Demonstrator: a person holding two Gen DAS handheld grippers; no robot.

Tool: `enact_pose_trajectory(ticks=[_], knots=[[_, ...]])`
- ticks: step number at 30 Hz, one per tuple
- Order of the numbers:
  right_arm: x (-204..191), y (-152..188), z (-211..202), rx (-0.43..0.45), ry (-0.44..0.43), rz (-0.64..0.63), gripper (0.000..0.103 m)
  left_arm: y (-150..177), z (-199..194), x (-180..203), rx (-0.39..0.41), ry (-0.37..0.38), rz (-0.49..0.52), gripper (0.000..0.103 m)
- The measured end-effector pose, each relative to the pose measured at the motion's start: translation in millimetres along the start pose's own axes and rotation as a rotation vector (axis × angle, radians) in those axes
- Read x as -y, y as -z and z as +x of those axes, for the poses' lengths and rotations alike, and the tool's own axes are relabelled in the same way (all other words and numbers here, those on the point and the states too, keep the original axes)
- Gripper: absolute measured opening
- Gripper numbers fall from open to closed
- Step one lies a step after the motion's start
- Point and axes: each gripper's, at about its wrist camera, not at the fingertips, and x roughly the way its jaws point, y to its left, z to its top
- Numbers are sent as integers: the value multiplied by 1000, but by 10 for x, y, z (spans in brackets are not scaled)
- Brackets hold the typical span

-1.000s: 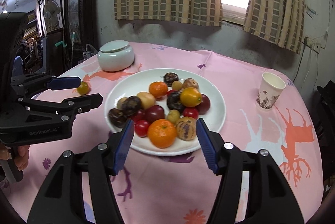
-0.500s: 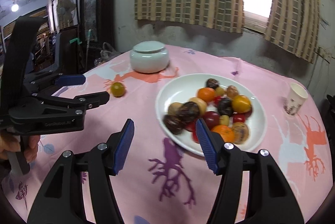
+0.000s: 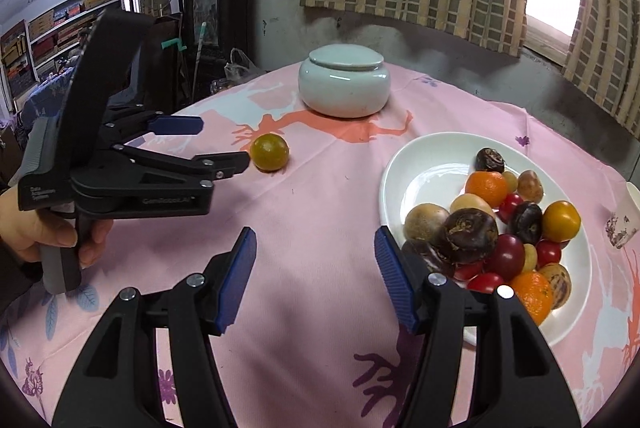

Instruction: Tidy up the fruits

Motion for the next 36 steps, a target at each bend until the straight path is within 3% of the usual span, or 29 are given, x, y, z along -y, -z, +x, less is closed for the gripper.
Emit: enact_pose_trajectory(ticks=[6, 10, 13, 19, 22, 26, 30, 36], knots=[[98, 32, 33, -1, -19, 2, 62, -50, 250, 28, -27, 20, 13, 69], [108, 40, 10, 2, -36, 0, 62, -49, 386, 36, -76, 59, 24, 43], [83, 41, -4, 6, -45, -11, 62, -51, 454, 18, -87, 58, 17, 39], [44, 30, 11, 5, -62, -22, 62, -71, 472, 29, -77, 75, 41, 39], [43, -53, 80, -1, -113, -23, 62, -83, 483, 45, -78, 77, 69, 39], [250, -313, 265, -21, -201, 126, 62, -72, 498, 8, -86, 95, 83, 38], [219, -545, 529, -58, -108, 81, 62, -64, 506, -37, -89, 117, 76, 38], [-21, -679, 988, -138, -132, 48, 62, -69, 545, -41, -106, 127, 71, 38]])
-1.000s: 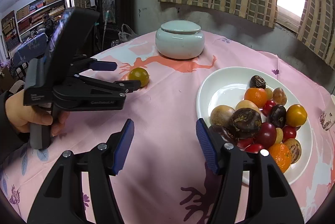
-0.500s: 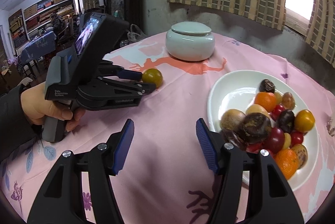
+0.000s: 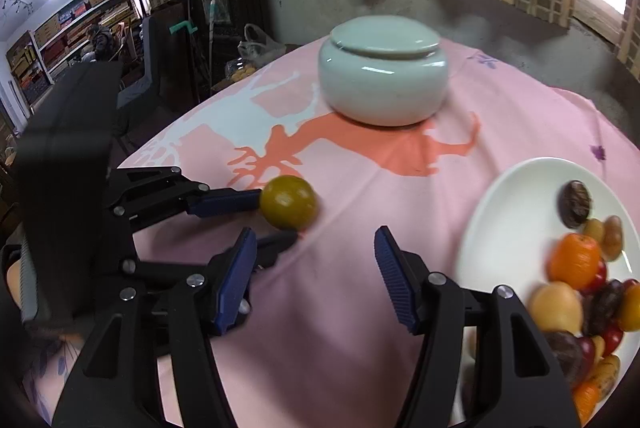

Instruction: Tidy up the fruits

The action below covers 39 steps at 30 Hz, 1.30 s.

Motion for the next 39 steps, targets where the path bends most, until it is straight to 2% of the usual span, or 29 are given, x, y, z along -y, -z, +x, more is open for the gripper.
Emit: enact_pose_trajectory(ticks=[5, 9, 13, 20, 23, 25, 34, 39], knots=[[0, -93, 248, -22, -42, 61, 59, 2, 13, -13, -6, 8, -6, 38], [19, -114, 363, -41, -80, 78, 41, -3, 27, -22, -8, 14, -9, 38], [28, -128, 417, -19, -102, 92, 41, -21, 45, -40, -9, 20, -24, 38], [88, -87, 377, 0, -135, 110, 40, -59, 58, 9, 3, 9, -4, 46], [94, -79, 376, 1, -142, 120, 40, -67, 68, 33, 1, 0, 6, 45], [101, -69, 357, 4, -142, 127, 40, -69, 60, 36, 6, -8, 6, 40], [79, -21, 177, 26, -147, 121, 40, -43, -132, 129, 29, -9, 20, 39], [21, 19, -86, 52, -137, 110, 40, -53, -388, 284, 55, -17, 40, 39]])
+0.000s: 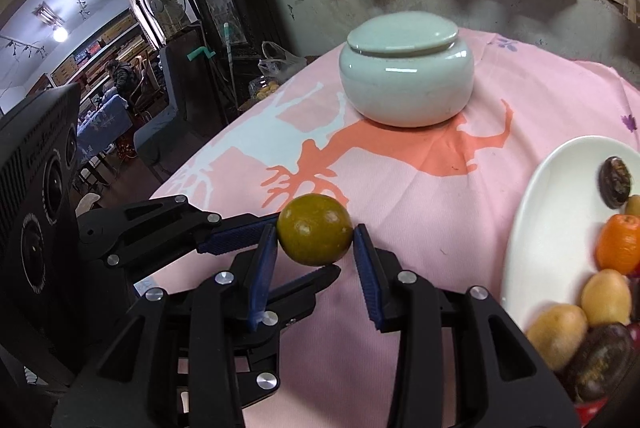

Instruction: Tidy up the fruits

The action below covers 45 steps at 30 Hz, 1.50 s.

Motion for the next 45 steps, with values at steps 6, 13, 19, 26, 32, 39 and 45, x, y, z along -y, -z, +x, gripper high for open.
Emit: enact_pose_trajectory(ticks=[6, 13, 19, 26, 32, 39, 45], knots=[[27, 68, -467, 39, 31, -3, 40, -139, -282, 348, 35, 17, 27, 40], [403, 200, -1058, 76, 107, 44, 40, -424, -331, 1040, 57, 70, 88, 40], [900, 290, -1370, 88, 174, 90, 40, -719, -85, 1600, 48, 108, 117, 40], [1387, 283, -1478, 97, 207, 158, 51, -1002, 232, 1871, 16, 130, 91, 49], [1583, 395, -1650, 146, 190, 231, 66, -979, 141, 1782, 23, 118, 50, 58], [1403, 647, -2027, 173, 201, 213, 66, -662, -325, 1672, 58, 116, 0, 71], [1075, 1087, -2242, 173, 346, 116, 68, -176, -716, 1743, 60, 73, -78, 88]])
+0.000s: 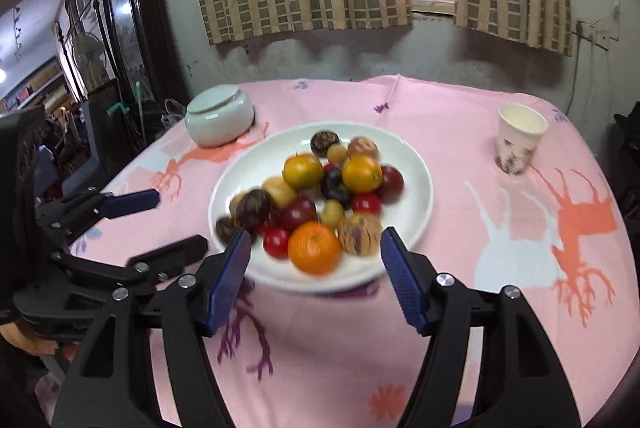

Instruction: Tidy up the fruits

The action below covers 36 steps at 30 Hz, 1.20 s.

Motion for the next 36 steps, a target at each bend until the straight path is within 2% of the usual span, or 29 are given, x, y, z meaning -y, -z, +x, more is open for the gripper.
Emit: enact_pose_trajectory(ticks=[5, 6, 7, 9, 14, 18, 22, 27, 31, 36], knots=[[-28, 446, -295, -38, 73, -21, 73, 403, -238, 98, -20, -38, -44, 93], [-31, 525, -362, -34, 81, -19, 79, 471, -284, 124, -19, -46, -41, 93], [-22, 610, -428, -29, 90, -12, 89, 546, -331, 155, -15, -56, -38, 95], [-4, 786, -567, -19, 124, 2, 98, 704, -418, 209, -6, -67, -39, 96], [-43, 1114, -737, -34, 189, -9, 100, 1051, -542, 335, -25, -71, -37, 99], [-139, 1287, -782, -48, 241, -44, 102, 1216, -630, 373, -15, -131, -44, 99], [-253, 1363, -794, -43, 250, -79, 102, 1262, -662, 391, -12, -146, -31, 99], [-290, 1391, -784, -34, 246, -101, 102, 1256, -681, 420, -7, -116, -25, 101], [-230, 1392, -775, -20, 247, -70, 102, 1266, -623, 360, -37, -57, -72, 101], [-178, 1422, -734, -34, 242, -47, 102, 1294, -610, 360, -24, -105, -69, 101]])
